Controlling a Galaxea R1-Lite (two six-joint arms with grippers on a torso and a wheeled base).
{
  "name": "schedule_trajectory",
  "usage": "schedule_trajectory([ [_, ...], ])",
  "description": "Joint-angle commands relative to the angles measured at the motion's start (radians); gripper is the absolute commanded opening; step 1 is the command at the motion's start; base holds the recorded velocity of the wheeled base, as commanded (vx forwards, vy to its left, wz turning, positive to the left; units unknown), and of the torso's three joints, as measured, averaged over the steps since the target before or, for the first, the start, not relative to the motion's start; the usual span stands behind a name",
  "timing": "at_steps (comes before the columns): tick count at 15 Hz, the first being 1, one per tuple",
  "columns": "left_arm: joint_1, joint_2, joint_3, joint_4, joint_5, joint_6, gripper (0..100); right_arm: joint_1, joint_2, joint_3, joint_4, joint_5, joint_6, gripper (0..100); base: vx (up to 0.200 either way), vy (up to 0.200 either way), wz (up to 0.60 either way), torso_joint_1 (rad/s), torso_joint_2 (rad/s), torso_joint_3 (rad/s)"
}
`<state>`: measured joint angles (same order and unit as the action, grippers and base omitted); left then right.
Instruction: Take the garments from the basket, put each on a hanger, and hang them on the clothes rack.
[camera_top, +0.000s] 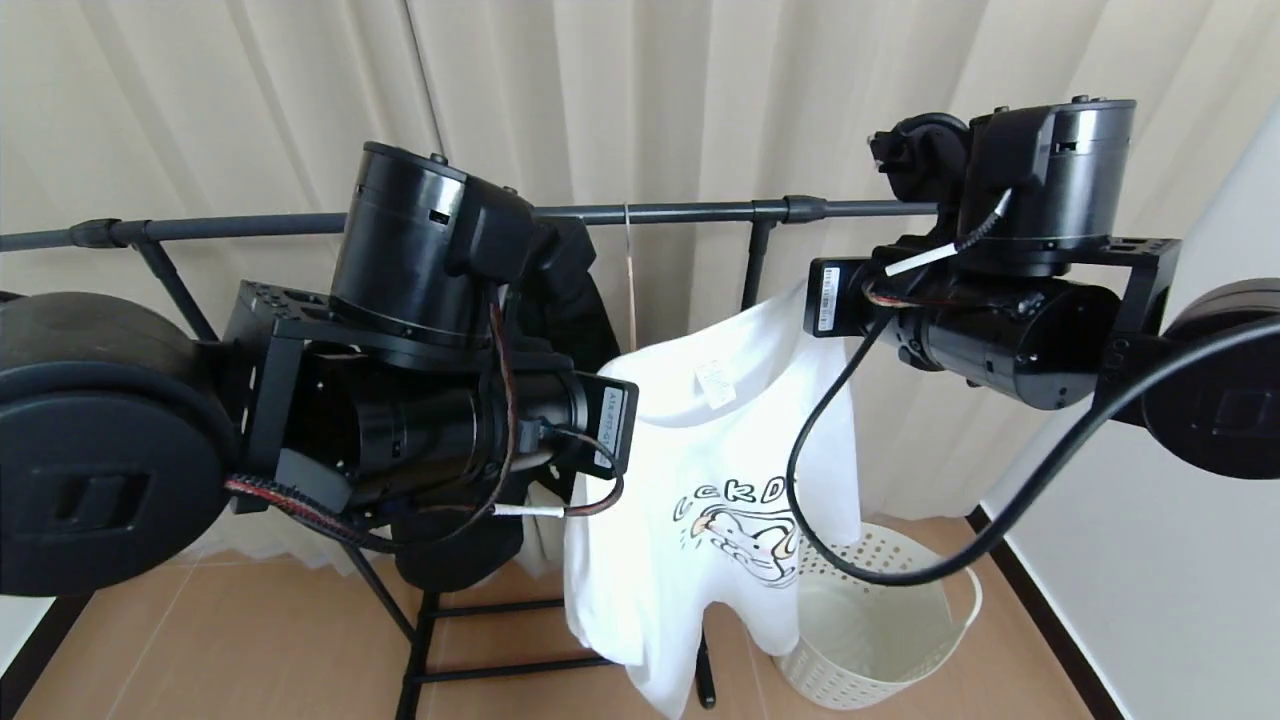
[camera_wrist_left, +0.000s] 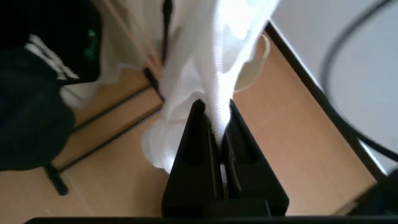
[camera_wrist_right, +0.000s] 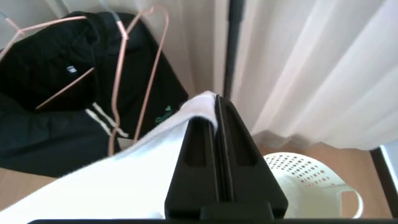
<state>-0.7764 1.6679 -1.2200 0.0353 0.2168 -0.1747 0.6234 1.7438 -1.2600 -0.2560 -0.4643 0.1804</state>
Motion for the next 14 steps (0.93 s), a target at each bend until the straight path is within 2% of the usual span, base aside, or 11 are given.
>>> schedule_trajectory([
  [1, 0.043, 0.064, -0.058, -0.032, 0.039, 0.011, 0, -0.004, -0.083, 0.087, -0.002, -0.002, 0.002, 0, 0.0, 0.0, 0.0, 0.0, 0.0, 0.0],
  [4, 0.054, 0.176, -0.194, -0.04, 0.131, 0.007, 0, 0.002, -0.162, 0.241, -0.002, -0.027, 0.004, 0, 0.0, 0.0, 0.0, 0.0, 0.0, 0.0],
  [9, 0.034, 0.23, -0.377, -0.037, 0.131, 0.011, 0, 0.038, -0.219, 0.398, -0.003, -0.025, 0.007, 0, 0.0, 0.0, 0.0, 0.0, 0.0, 0.0],
  [12, 0.005, 0.247, -0.423, -0.035, 0.131, 0.011, 0, 0.047, -0.224, 0.436, -0.012, -0.024, 0.008, 0, 0.0, 0.0, 0.0, 0.0, 0.0, 0.0],
  [13, -0.007, 0.247, -0.432, -0.037, 0.131, 0.012, 0, 0.071, -0.222, 0.478, -0.057, -0.025, 0.007, 0, 0.0, 0.0, 0.0, 0.0, 0.0, 0.0],
  [14, -0.015, 0.247, -0.44, -0.037, 0.131, 0.012, 0, 0.088, -0.218, 0.513, -0.095, -0.028, 0.004, 100, 0.0, 0.0, 0.0, 0.0, 0.0, 0.0],
])
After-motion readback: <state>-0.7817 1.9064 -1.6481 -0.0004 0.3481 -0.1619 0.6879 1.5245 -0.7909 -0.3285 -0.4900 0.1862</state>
